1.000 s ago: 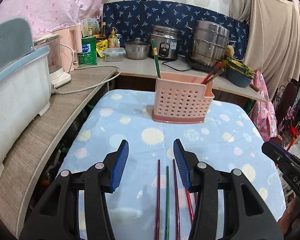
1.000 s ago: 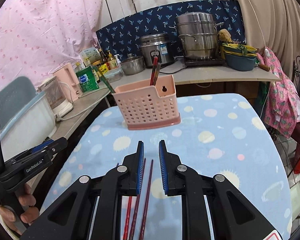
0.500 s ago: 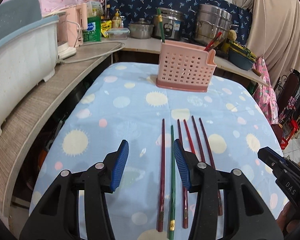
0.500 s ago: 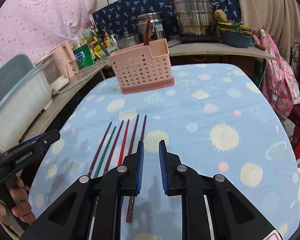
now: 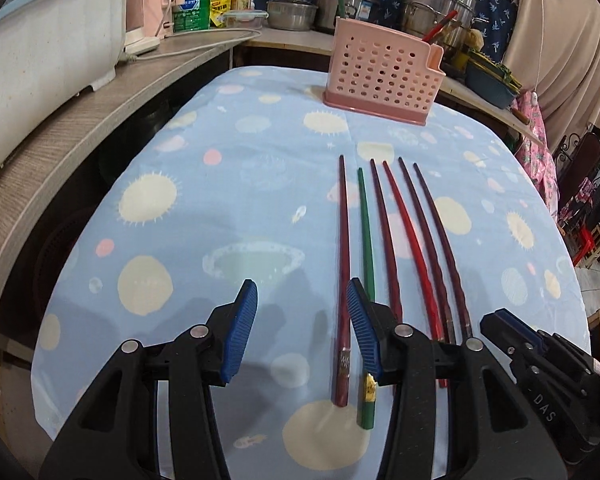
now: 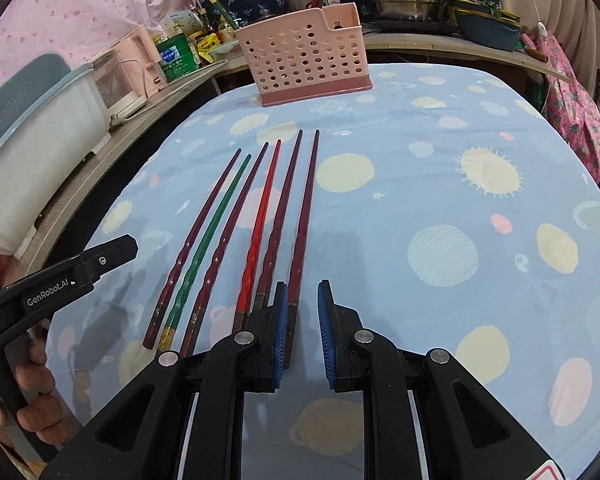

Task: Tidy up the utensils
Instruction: 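Move both open tools back over the remaining chopsticks, then grasp a dark red chopstick with the right tool while the left tool grasps another dark red chopstick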

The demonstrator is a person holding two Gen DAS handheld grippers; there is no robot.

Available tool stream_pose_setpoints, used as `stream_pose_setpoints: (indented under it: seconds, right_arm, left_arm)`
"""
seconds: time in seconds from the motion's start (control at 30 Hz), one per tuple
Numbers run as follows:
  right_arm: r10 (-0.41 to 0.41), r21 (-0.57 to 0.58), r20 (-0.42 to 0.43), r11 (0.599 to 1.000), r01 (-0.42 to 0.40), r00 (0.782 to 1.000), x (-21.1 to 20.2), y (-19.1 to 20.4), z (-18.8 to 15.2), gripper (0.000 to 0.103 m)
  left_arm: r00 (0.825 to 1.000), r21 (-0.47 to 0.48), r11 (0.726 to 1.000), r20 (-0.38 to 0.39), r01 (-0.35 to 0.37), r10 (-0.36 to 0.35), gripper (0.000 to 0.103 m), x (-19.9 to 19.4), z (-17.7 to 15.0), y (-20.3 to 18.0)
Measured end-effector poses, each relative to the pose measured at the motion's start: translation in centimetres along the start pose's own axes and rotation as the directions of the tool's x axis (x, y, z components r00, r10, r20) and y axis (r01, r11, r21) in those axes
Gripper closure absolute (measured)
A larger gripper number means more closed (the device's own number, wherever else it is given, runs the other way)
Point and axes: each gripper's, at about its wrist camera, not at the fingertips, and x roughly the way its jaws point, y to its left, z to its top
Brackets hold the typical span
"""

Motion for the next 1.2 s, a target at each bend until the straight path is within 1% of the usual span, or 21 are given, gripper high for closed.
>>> stream_pose_setpoints:
  seconds: [0.13, 0.47, 0.7, 1.0, 1.2]
  right_arm:
    - [0.004, -0.005, -0.012, 1.000, -0.004, 1.000, 0.3, 0.4, -0.3, 0.087]
    - [-0.023, -0.025, -0.024, 0.999, 0.023, 0.999, 1.1, 0.9, -0.9, 0.087]
    - [-0.058, -0.051, -0.012, 0.997, 0.058, 0.998, 1.1, 0.9, -1.2, 0.095]
    - [-0.071, -0.045, -0.001, 0.996, 0.070, 0.998, 0.6, 0.2, -1.6, 0.096]
    - [-0.062, -0.038, 0.008, 0.997, 0.062, 0.998, 0.4, -0.3, -1.7, 0.096]
  left_arm:
    - [1.000, 0.003, 1.000, -0.010, 0.010, -0.010, 0.059, -0.1, -0.5, 0.0]
    - [0.999, 0.014, 1.000, -0.031, 0.022, -0.022, 0.059, 0.0, -1.8, 0.1]
    - [0.998, 0.033, 0.999, -0.047, 0.031, -0.029, 0.058, -0.2, -2.6, -0.3]
    - [0.997, 0.051, 0.999, -0.076, 0.017, -0.013, 0.059, 0.2, -3.3, -0.6]
    - [0.996, 0.057, 0.998, -0.092, 0.004, 0.001, 0.059, 0.7, -3.2, -0.9]
